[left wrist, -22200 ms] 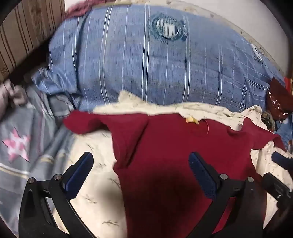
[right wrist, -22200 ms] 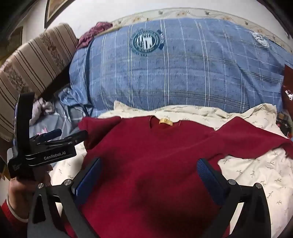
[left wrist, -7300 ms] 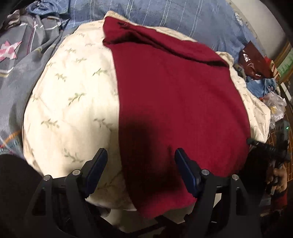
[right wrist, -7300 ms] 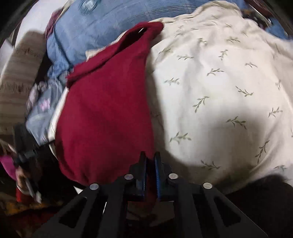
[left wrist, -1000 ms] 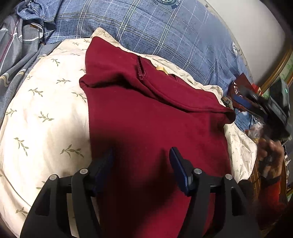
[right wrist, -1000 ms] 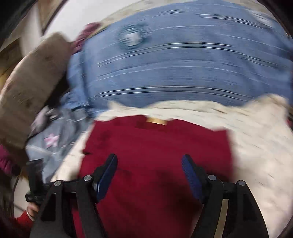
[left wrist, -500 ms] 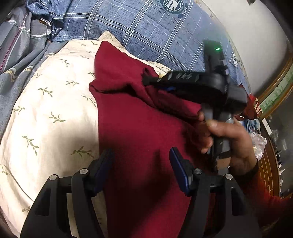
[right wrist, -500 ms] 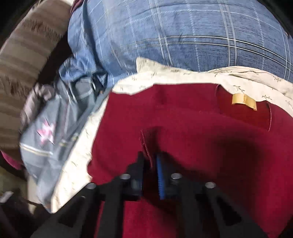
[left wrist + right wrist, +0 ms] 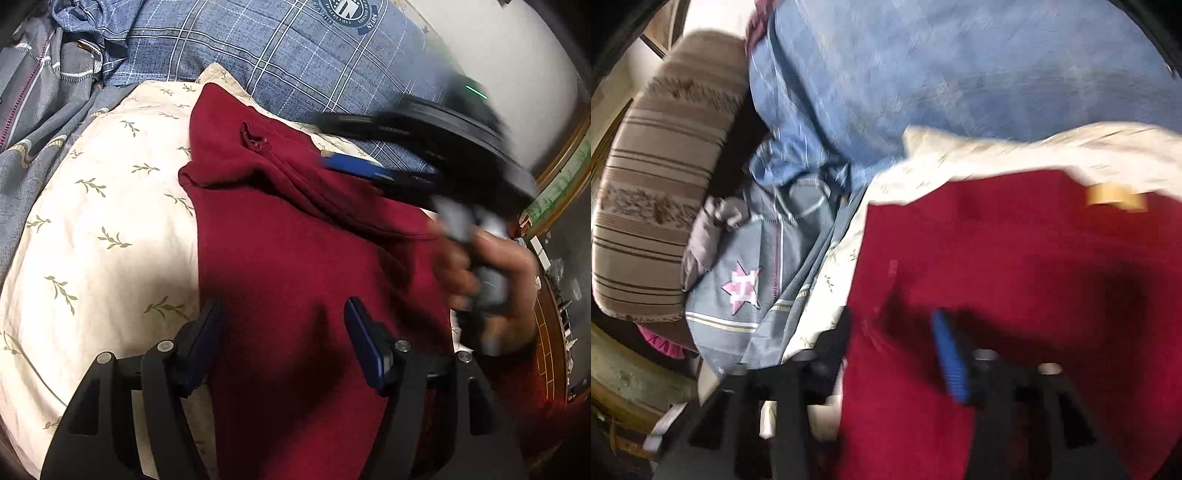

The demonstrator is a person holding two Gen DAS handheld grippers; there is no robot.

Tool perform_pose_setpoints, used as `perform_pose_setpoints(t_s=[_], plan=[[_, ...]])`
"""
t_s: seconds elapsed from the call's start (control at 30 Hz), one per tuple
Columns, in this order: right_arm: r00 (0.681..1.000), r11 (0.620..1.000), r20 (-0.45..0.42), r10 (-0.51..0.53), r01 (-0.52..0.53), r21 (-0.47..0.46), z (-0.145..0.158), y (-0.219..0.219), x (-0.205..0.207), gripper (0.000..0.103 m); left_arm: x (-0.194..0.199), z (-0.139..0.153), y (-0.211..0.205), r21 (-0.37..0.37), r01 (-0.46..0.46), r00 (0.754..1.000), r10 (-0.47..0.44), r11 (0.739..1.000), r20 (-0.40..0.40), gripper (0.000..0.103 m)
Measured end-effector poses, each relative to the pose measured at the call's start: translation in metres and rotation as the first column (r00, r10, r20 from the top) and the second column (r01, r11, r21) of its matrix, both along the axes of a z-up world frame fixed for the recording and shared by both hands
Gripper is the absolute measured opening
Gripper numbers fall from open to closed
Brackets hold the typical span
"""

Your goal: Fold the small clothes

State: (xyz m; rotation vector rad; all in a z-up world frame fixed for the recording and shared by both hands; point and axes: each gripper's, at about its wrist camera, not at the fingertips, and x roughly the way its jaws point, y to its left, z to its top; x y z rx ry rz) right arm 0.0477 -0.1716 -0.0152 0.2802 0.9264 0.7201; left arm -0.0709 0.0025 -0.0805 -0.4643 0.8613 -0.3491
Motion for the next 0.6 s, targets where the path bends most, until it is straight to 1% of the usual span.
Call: perform_pose_setpoints(t_s=[0.03, 0.1, 0.17, 0.2, 0.23, 0.3, 0.33, 0.37, 0.4, 0.43, 0.47, 0.5, 0.53, 0.57, 0.6], plan=[[0.998, 0.998, 0.043, -0.049, 0.05, -0.026, 0.012, -0.027, -0.013, 0.069, 0.0, 0.0, 0.0, 0.0, -0.001, 1.0, 0.001, 1.0, 0.0, 0.066], [0.986, 0.987, 0.088, -0.141, 0.147, -0.071, 0.024, -0.065, -0.024, 0.073, -0.001, 0.001, -0.001, 0.006, -0.003, 1.0, 0.003, 1.0, 0.006, 0.068], [0.96, 0.96, 0.111, -0.259, 0.268, -0.082, 0.03, -0.118, -0.027, 0.078, -0.003, 0.002, -0.002, 0.009, -0.008, 1.0, 0.008, 1.0, 0.012, 0.07], [0.941, 0.94, 0.093, -0.327, 0.334, -0.076, 0.028, -0.148, -0.022, 0.079, -0.004, 0.002, -0.002, 0.011, -0.01, 1.0, 0.01, 1.0, 0.014, 0.07], [0.919, 0.917, 0.055, -0.391, 0.394, -0.065, 0.023, -0.173, -0.015, 0.079, -0.004, 0.002, -0.002, 0.014, -0.012, 1.0, 0.011, 1.0, 0.015, 0.07], [0.882, 0.882, -0.022, -0.47, 0.47, -0.026, 0.008, -0.213, 0.001, 0.081, -0.004, 0.001, -0.002, 0.024, -0.017, 1.0, 0.016, 1.0, 0.015, 0.07], [0.859, 0.862, -0.084, -0.505, 0.507, -0.006, -0.007, -0.235, 0.013, 0.081, -0.003, 0.001, -0.002, 0.028, -0.019, 1.0, 0.019, 0.999, 0.015, 0.07], [0.849, 0.855, -0.127, -0.513, 0.519, 0.013, -0.017, -0.246, 0.024, 0.081, -0.002, 0.001, -0.003, 0.032, -0.022, 1.0, 0.021, 0.999, 0.016, 0.07], [0.847, 0.854, -0.164, -0.506, 0.518, 0.039, -0.027, -0.253, 0.033, 0.079, -0.002, 0.0, -0.003, 0.038, -0.024, 1.0, 0.024, 0.999, 0.017, 0.07], [0.845, 0.854, -0.229, -0.483, 0.513, 0.093, -0.043, -0.263, 0.046, 0.076, -0.001, 0.0, -0.004, 0.045, -0.027, 1.0, 0.026, 0.999, 0.018, 0.07], [0.84, 0.848, -0.268, -0.471, 0.515, 0.125, -0.052, -0.266, 0.053, 0.073, -0.001, 0.0, -0.005, 0.054, -0.03, 0.999, 0.029, 0.998, 0.018, 0.07], [0.835, 0.842, -0.301, -0.461, 0.519, 0.147, -0.061, -0.267, 0.06, 0.067, 0.0, -0.001, -0.005, 0.061, -0.034, 0.999, 0.033, 0.998, 0.017, 0.07], [0.835, 0.845, -0.306, -0.458, 0.515, 0.141, -0.068, -0.266, 0.069, 0.062, 0.001, -0.002, -0.004, 0.066, -0.037, 0.999, 0.036, 0.997, 0.015, 0.07], [0.836, 0.849, -0.295, -0.463, 0.513, 0.123, -0.07, -0.262, 0.075, 0.059, 0.002, -0.003, -0.003, 0.067, -0.042, 0.999, 0.041, 0.997, 0.01, 0.072], [0.836, 0.849, -0.281, -0.471, 0.516, 0.111, -0.071, -0.261, 0.08, 0.054, 0.003, -0.004, -0.002, 0.063, -0.043, 0.999, 0.043, 0.997, 0.004, 0.073]])
